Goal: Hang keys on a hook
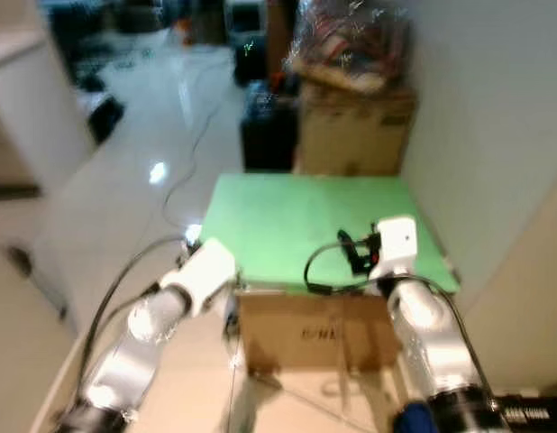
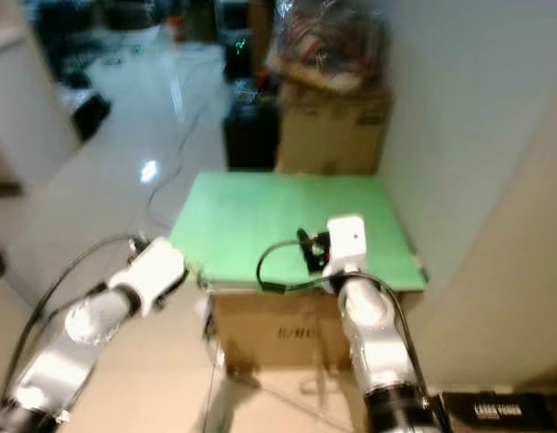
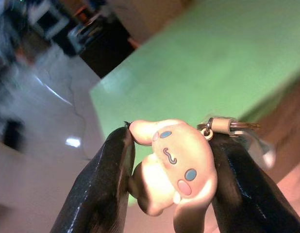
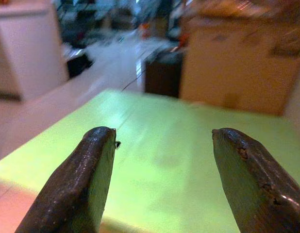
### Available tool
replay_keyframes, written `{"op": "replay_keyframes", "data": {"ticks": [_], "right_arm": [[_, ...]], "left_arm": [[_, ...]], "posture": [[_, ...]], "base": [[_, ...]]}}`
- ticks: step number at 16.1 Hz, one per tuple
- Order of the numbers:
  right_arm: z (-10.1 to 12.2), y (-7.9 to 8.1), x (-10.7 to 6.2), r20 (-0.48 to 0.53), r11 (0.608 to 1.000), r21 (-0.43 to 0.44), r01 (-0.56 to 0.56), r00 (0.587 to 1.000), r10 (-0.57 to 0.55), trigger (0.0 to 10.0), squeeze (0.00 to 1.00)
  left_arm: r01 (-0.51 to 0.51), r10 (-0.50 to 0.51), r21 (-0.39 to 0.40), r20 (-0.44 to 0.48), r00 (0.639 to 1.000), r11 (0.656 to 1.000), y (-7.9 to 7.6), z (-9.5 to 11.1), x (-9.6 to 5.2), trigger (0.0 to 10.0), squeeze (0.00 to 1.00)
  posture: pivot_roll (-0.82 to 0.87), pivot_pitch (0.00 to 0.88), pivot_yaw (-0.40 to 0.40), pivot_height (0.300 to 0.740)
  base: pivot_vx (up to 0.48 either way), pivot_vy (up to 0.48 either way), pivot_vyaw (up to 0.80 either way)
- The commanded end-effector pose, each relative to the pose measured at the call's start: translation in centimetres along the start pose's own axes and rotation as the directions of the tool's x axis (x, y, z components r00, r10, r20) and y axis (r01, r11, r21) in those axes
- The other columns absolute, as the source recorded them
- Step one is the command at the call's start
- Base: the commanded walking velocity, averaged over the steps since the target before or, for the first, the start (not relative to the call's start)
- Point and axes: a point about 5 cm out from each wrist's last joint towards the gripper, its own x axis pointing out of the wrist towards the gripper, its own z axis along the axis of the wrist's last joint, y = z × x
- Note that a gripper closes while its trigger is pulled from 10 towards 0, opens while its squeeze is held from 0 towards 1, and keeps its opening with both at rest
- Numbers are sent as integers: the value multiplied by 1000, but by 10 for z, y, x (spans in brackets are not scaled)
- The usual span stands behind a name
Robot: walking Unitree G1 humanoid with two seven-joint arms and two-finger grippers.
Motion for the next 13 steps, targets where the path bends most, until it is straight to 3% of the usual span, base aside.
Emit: {"op": "replay_keyframes", "data": {"ticks": [1, 2, 3, 4, 5, 6, 7, 8, 9, 10, 11, 13], "right_arm": [[5, 0, 2, 18, 1000, -4, -4, 1000, 4, 10000, 0], [4, -1, 2, 10, 1000, 7, -3, 1000, 3, 10000, 0], [5, -2, 2, 8, 1000, 10, -5, 1000, 5, 10000, 0], [7, 0, 4, 9, 999, -25, -30, 1000, 30, 10000, 0], [7, -1, 4, 9, 999, -31, -32, 999, 32, 10000, 0], [8, -4, 5, 11, 999, -35, -24, 1000, 25, 10000, 0], [8, -5, 6, 13, 999, -38, -16, 1000, 16, 10000, 0], [8, -5, 8, 14, 999, -37, -6, 1000, 7, 10000, 0], [9, -5, 9, 18, 999, -34, -1, 1000, 2, 10000, 0], [9, -4, 8, 23, 999, -37, 2, 1000, -1, 10000, 0], [9, -4, 9, 24, 999, -37, 4, 1000, -3, 10000, 0], [7, -4, 9, 22, 999, -37, 11, 1000, -10, 10000, 0]], "left_arm": [[-62, 75, -174, 68, 995, 983, 12, 12, 3, 10000, 0], [-104, 137, -328, 81, 987, 939, 14, 12, 5, 10000, 0], [-144, 175, -378, 48, 983, 914, 16, 8, 6, 10000, 0], [-179, 178, -125, -20, 984, 976, 17, -2, 5, 10000, 0], [-175, 178, 74, -31, 984, 982, 18, -4, 5, 10000, 0], [-118, 160, 507, -40, 986, 854, 23, -7, 5, 10000, 0], [-51, 145, 715, -71, 987, 697, 30, -11, 4, 10000, 0], [-18, 127, 793, -76, 989, 609, 35, -9, 4, 10000, 0], [-28, 120, 800, -55, 991, 599, 39, -4, 4, 10000, 0], [-20, 109, 880, -36, 993, 475, 44, 1, 5, 10000, 0], [-18, 101, 922, -23, 995, 387, 47, 4, 5, 10000, 0], [-64, 73, 962, 46, 996, 265, 51, 17, 9, 10000, 0]], "posture": [[54, 0, 19, 732], [51, 0, 13, 732], [50, 0, 6, 732], [46, 0, 0, 732], [47, 0, 0, 732], [54, 0, 7, 732], [58, 0, 12, 732], [59, 0, 22, 732], [59, 0, 24, 732], [59, 0, 40, 732], [59, 0, 45, 732], [57, 0, 54, 732]], "base": [[0, 0, 0], [0, 0, 0], [0, 0, 0], [0, 0, 0], [0, 0, 0], [0, 0, 0], [0, 0, 0], [0, 0, 0], [0, 0, 0], [0, 0, 0], [0, 0, 0], [0, 0, 0]]}}
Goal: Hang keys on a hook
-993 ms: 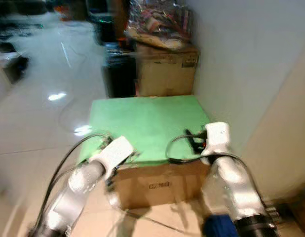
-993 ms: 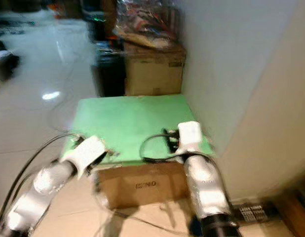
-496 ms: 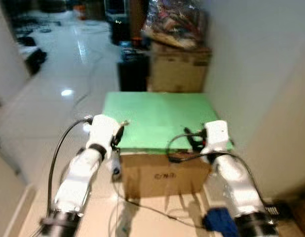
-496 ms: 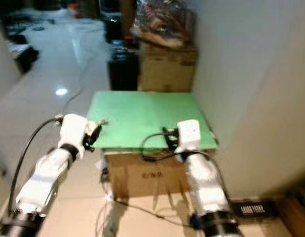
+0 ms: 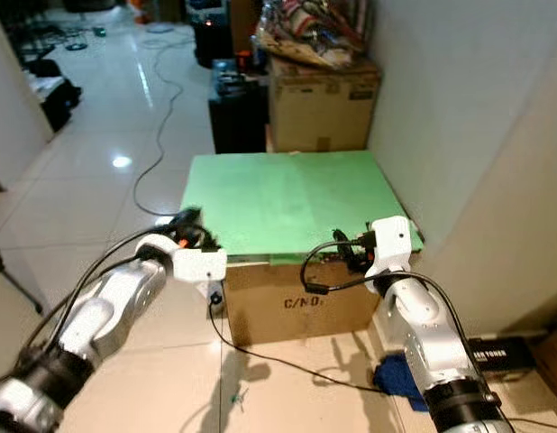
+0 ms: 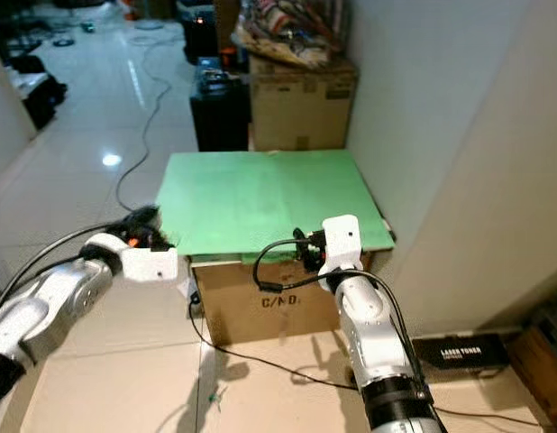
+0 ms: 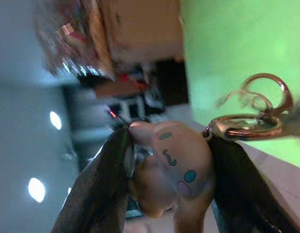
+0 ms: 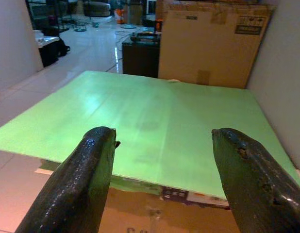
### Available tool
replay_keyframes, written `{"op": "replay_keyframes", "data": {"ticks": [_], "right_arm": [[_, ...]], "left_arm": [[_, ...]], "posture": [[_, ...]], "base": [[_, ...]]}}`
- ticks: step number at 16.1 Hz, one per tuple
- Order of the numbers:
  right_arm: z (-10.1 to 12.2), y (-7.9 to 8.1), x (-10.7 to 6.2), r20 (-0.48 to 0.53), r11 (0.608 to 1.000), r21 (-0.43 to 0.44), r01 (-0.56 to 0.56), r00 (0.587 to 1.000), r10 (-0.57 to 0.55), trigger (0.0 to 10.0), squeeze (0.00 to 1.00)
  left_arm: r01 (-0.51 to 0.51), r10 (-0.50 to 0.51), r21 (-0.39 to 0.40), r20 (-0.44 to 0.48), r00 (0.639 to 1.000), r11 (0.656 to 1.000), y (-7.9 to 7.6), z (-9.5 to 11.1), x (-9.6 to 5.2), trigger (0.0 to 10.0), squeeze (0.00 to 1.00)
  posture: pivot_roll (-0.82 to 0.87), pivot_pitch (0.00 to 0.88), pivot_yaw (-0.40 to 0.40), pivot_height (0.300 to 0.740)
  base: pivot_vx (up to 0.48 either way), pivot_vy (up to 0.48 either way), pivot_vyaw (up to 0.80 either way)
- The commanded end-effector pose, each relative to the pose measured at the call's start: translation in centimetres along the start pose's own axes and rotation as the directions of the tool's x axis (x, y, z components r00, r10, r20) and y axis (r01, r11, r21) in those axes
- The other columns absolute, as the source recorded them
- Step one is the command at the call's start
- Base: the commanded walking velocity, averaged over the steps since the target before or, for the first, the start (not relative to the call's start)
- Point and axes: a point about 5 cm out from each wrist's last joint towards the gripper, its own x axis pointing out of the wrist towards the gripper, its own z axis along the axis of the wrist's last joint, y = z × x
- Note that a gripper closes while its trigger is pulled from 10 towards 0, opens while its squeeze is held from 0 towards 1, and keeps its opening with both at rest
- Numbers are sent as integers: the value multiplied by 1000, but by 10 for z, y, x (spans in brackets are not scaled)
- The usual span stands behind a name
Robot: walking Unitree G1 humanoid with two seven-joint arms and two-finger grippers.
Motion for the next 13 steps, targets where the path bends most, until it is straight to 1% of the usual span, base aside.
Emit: {"op": "replay_keyframes", "data": {"ticks": [1, 2, 3, 4, 5, 6, 7, 8, 9, 10, 11, 12, 13], "right_arm": [[6, -1, 4, 24, 1000, -3, 8, 1000, -8, 10000, 0], [7, -1, 4, 30, 1000, -1, 11, 1000, -10, 10000, 0], [8, -2, 5, 36, 1000, 9, 13, 999, -13, 10000, 0], [9, -2, 5, 38, 999, 29, 14, 999, -15, 10000, 0], [11, -2, 5, 40, 998, 61, 14, 999, -17, 10000, 0], [12, -3, 5, 41, 998, 54, 9, 999, -12, 10000, 0], [12, -3, 5, 41, 999, 48, 7, 999, -9, 10000, 0], [12, -4, 3, 38, 999, 44, 7, 999, -9, 10000, 0], [11, -5, 2, 34, 999, 47, 7, 999, -9, 10000, 0], [9, -6, 0, 29, 998, 59, 8, 1000, -10, 10000, 0], [7, -7, -2, 21, 996, 83, 19, 1000, -21, 10000, 0], [5, -8, -4, 14, 994, 102, 27, 999, -29, 10000, 0], [3, -7, -5, 10, 995, 96, 25, 1000, -26, 10000, 0]], "left_arm": [[-6, 6, -13, 24, 1000, 1000, 2, 2, 2, 10000, 0], [-3, 5, -221, 11, 1000, 975, 0, 1, 3, 10000, 0], [10, -21, -547, -13, 1000, 837, -6, 3, 4, 10000, 0], [8, -22, -692, -11, 1000, 722, -8, 7, 5, 10000, 0], [-11, -2, -890, -13, 1000, 456, -8, 13, 7, 10000, 0], [-38, 23, -954, -32, 999, 298, -8, 15, 9, 10000, 0], [-45, 26, -973, -40, 999, 226, -8, 17, 10, 10000, 0], [-76, 51, -996, -73, 996, 50, -9, 21, 11, 10000, 0], [-97, 48, -991, -102, 994, -97, -13, 24, 12, 10000, 0], [-95, 41, -976, -105, 994, -194, -19, 27, 10, 10000, 0], [-82, 50, -973, -94, 994, -216, -22, 32, 7, 10000, 0], [-76, 65, -972, -92, 994, -221, -23, 36, 5, 10000, 0], [-67, 82, -970, -89, 993, -233, -22, 40, 4, 10000, 0]], "posture": [[57, 0, 56, 732], [56, 0, 57, 732], [53, 0, 58, 732], [50, 0, 59, 732], [46, 0, 60, 732], [38, 0, 62, 732], [36, 0, 62, 732], [26, 0, 61, 732], [20, 0, 62, 732], [17, 0, 63, 732], [16, 0, 63, 732], [16, 0, 63, 732], [14, 0, 66, 732]], "base": [[0, 0, 0], [0, 0, 0], [0, 0, 0], [0, 0, 0], [0, 0, 0], [0, 0, 0], [0, 0, 0], [0, 0, 0], [0, 0, 0], [0, 0, 0], [0, 0, 0], [0, 0, 0], [0, 0, 0]]}}
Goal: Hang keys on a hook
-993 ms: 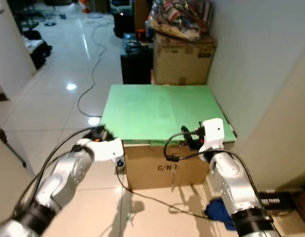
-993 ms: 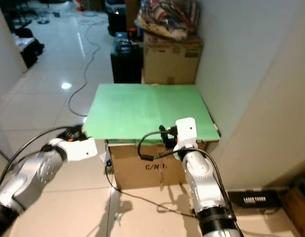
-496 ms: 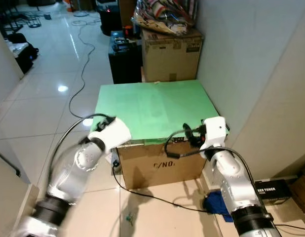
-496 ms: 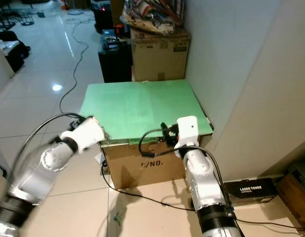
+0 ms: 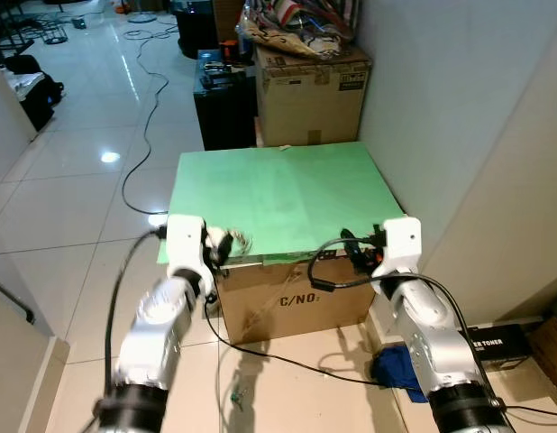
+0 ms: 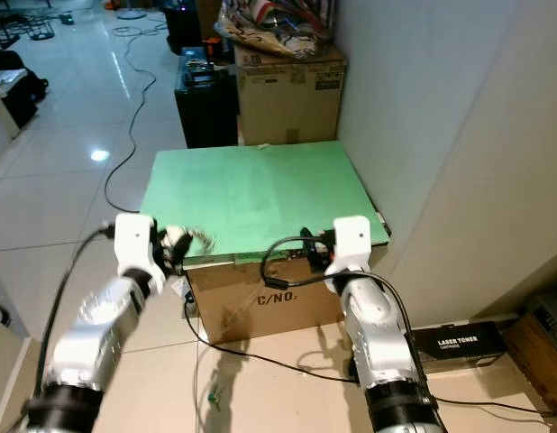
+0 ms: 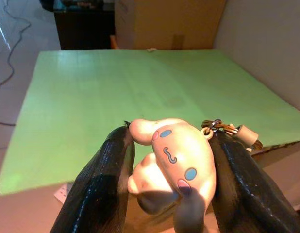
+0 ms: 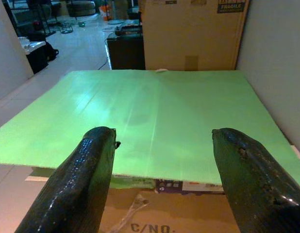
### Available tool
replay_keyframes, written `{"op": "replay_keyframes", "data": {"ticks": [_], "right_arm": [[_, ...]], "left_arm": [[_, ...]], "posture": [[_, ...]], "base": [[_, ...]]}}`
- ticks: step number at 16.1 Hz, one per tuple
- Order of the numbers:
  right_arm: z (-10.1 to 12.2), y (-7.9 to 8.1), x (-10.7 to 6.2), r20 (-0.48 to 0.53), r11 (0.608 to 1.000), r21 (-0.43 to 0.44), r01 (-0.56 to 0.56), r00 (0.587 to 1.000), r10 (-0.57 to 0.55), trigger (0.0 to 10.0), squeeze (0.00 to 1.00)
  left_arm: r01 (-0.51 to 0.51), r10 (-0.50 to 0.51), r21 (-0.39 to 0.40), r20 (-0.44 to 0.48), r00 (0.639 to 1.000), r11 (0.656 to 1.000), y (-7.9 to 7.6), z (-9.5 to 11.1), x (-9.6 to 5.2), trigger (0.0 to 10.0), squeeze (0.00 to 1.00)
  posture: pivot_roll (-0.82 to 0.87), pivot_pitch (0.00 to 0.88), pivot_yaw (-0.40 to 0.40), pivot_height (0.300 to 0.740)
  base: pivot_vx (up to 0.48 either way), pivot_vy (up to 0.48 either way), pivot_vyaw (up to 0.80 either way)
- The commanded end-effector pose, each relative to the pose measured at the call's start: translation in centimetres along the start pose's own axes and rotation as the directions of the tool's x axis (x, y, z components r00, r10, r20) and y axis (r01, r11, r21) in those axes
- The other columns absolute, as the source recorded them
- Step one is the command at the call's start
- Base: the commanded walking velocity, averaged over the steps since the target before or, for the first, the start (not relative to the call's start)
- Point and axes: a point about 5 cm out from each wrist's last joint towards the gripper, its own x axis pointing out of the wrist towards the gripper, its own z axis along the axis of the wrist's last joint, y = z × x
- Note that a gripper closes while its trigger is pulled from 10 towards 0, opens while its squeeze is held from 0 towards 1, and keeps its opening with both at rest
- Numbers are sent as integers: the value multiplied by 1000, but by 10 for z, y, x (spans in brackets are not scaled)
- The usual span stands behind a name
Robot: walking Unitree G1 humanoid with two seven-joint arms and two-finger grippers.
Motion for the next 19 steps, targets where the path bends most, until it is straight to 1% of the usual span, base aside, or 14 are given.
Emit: {"op": "replay_keyframes", "data": {"ticks": [1, 2, 6, 12, 13, 14, 16, 17, 18, 19], "right_arm": [[5, 2, 0, 16, 1000, 5, -3, 1000, 3, 10000, 0], [5, 2, 0, 15, 1000, 6, -3, 1000, 3, 10000, 0], [6, 2, 2, 15, 1000, 10, 0, 1000, 0, 10000, 0], [10, 0, 2, 26, 1000, 7, 1, 1000, -2, 10000, 0], [11, -1, 2, 34, 1000, 5, 7, 999, -7, 10000, 0], [12, -2, 2, 36, 1000, 3, 9, 999, -9, 10000, 0], [11, -2, 2, 36, 1000, 10, 6, 999, -6, 10000, 0], [11, -2, 2, 39, 1000, 15, 3, 999, -4, 10000, 0], [11, -3, 2, 42, 1000, 30, -3, 999, 2, 10000, 0], [12, -5, 2, 45, 999, 45, -2, 999, 0, 10000, 0]], "left_arm": [[3, -2, -13, 65, 998, 1000, -1, 13, 1, 10000, 0], [0, 2, -28, 69, 998, 1000, -1, 14, 2, 10000, 0], [-4, 7, -44, 73, 997, 999, -3, 16, 3, 10000, 0], [-2, 5, -41, 81, 997, 999, -6, 16, 2, 10000, 0], [-1, 4, -35, 84, 996, 999, -6, 16, 2, 10000, 0], [-1, 4, -39, 87, 996, 999, -7, 16, 1, 10000, 0], [-11, 13, -19, 92, 996, 1000, -6, 16, 0, 10000, 0], [-26, 28, -25, 94, 995, 999, -4, 16, -1, 10000, 0], [-67, 67, -3, 104, 992, 998, 2, 16, -5, 10000, 0], [-126, 126, -7, 108, 986, 992, 11, 13, -10, 10000, 0]], "posture": [[14, 0, 66, 732], [14, 0, 66, 732], [18, 0, 64, 732], [20, 0, 62, 732], [20, 0, 62, 732], [21, 0, 61, 732], [25, 0, 60, 732], [27, 0, 59, 732], [29, 0, 59, 732], [31, 0, 58, 732]], "base": [[0, 0, 0], [0, 0, 0], [-339, 0, 0], [-324, 0, 0], [-307, 0, 763], [0, 0, 756], [0, 0, 716], [0, 0, 681], [0, 0, 644], [0, 0, 613]]}}
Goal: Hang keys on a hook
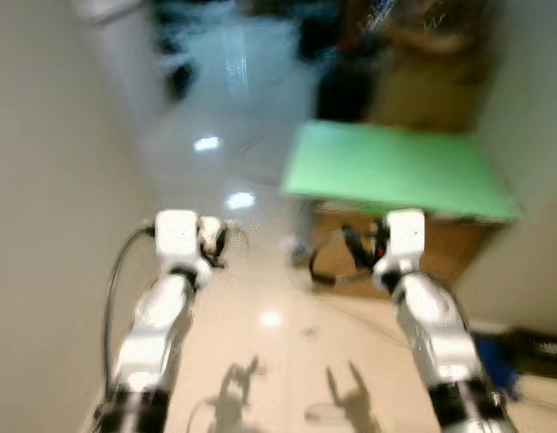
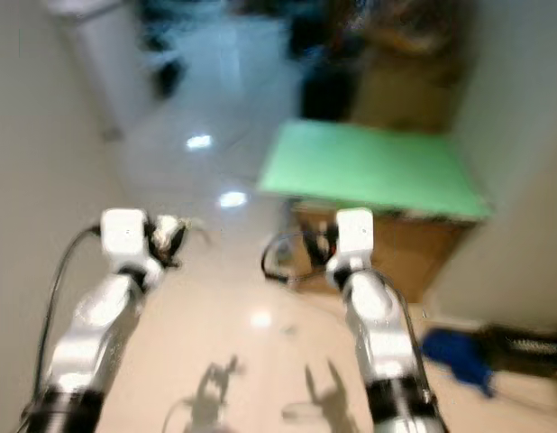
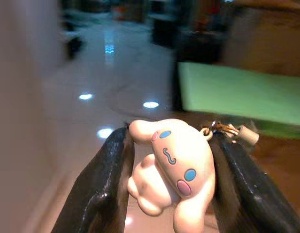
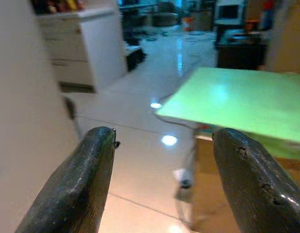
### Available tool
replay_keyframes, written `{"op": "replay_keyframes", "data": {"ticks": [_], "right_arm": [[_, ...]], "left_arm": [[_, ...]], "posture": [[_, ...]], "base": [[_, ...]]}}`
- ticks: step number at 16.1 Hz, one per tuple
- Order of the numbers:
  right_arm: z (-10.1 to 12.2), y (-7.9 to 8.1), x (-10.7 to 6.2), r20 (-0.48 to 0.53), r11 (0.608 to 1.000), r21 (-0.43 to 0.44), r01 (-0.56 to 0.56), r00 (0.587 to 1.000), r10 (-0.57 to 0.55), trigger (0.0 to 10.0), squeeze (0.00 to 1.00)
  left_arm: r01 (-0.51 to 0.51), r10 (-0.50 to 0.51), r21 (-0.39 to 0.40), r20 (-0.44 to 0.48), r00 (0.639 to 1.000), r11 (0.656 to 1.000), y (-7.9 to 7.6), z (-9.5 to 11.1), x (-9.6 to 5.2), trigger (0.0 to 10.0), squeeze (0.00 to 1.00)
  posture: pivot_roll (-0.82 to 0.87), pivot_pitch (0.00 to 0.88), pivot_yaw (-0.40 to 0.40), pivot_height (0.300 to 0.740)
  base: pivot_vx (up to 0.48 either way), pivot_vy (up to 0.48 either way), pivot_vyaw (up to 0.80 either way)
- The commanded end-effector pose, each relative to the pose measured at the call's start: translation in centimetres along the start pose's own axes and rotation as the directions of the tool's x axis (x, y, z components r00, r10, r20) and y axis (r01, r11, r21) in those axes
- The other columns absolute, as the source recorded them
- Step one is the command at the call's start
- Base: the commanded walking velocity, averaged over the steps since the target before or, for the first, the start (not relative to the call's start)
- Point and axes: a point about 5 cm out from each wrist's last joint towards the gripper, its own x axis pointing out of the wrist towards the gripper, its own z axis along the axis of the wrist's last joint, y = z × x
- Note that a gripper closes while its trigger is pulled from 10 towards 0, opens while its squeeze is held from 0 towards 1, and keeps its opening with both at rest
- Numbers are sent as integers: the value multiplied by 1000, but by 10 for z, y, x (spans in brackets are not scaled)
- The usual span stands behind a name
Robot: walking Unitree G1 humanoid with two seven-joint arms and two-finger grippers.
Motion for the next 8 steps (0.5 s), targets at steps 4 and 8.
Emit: {"op": "replay_keyframes", "data": {"ticks": [4, 8], "right_arm": [[2, -12, -1, 13, 998, 56, 30, 999, -31, 10000, 0], [-3, -11, 1, -15, 998, 66, 20, 1000, -19, 10000, 0]], "left_arm": [[-95, 94, 18, 19, 995, 995, 6, 0, -6, 10000, 0], [-175, 176, 86, -11, 984, 981, 9, -4, -7, 10000, 0]], "posture": [[44, 0, 47, 732], [50, 0, 41, 740]], "base": [[0, -457, 528], [0, -480, 469]]}}
